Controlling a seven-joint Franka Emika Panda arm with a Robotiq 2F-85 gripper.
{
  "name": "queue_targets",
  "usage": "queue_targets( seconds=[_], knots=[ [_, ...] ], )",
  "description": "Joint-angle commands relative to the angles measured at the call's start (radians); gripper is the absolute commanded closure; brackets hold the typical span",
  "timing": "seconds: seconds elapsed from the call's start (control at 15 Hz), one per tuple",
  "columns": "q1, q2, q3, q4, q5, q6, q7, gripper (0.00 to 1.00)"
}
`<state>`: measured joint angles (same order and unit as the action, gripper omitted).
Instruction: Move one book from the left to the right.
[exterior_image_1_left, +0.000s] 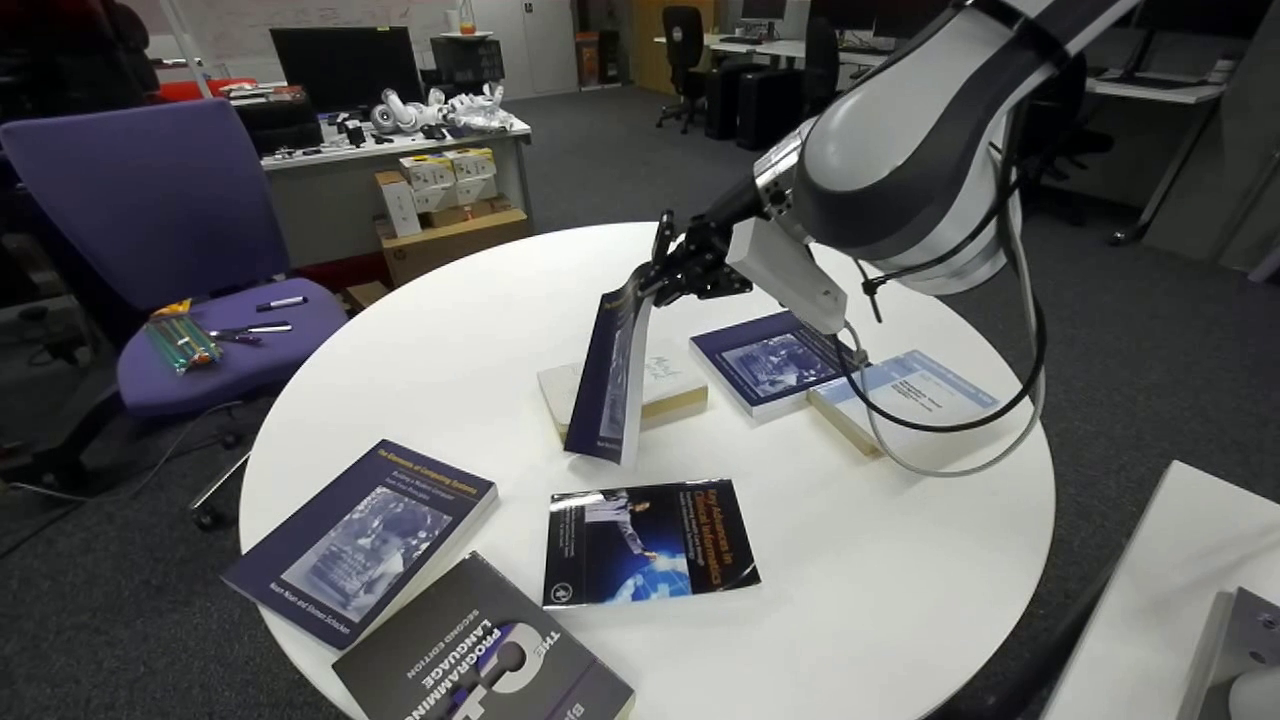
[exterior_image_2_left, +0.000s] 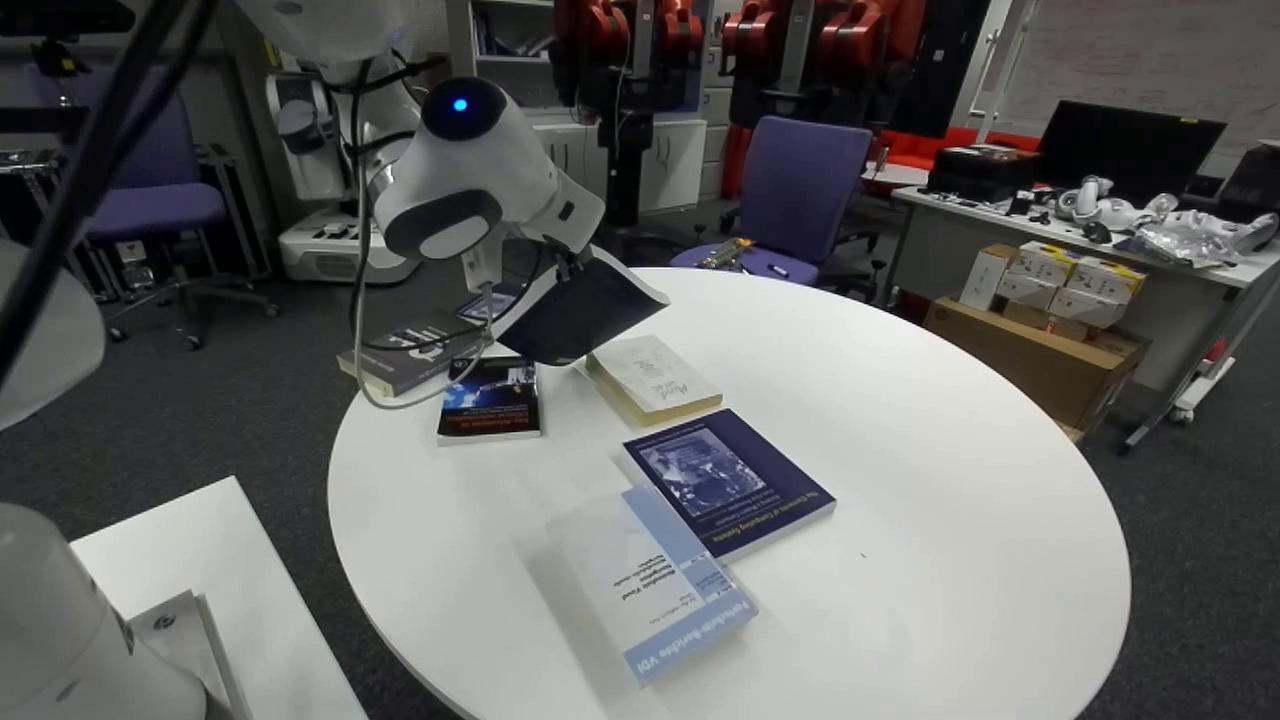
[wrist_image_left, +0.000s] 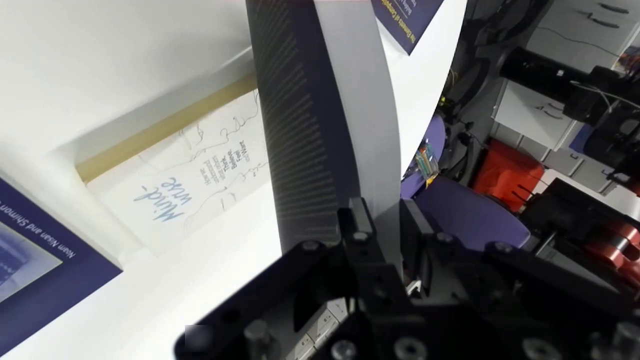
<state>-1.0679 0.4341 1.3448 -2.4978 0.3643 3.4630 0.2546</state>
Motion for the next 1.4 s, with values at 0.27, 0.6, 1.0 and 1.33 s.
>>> queue_targets(
  seconds=[0.27,0.6,1.0,1.33],
  knots=[
    [-0.302,-0.159,0.18,-0.037,0.005,-0.002,0.123,0.95],
    [-0.499,-0.174,0.253,-0.046,-0.003,-0.007,0.181,0.95],
    [-0.678,-0.198,0.308,-0.053,-0.021,-0.01,0.21,0.95],
    [-0.75,-0.138,0.335,-0.013,-0.091,-0.01,0.234,0.95]
  ],
)
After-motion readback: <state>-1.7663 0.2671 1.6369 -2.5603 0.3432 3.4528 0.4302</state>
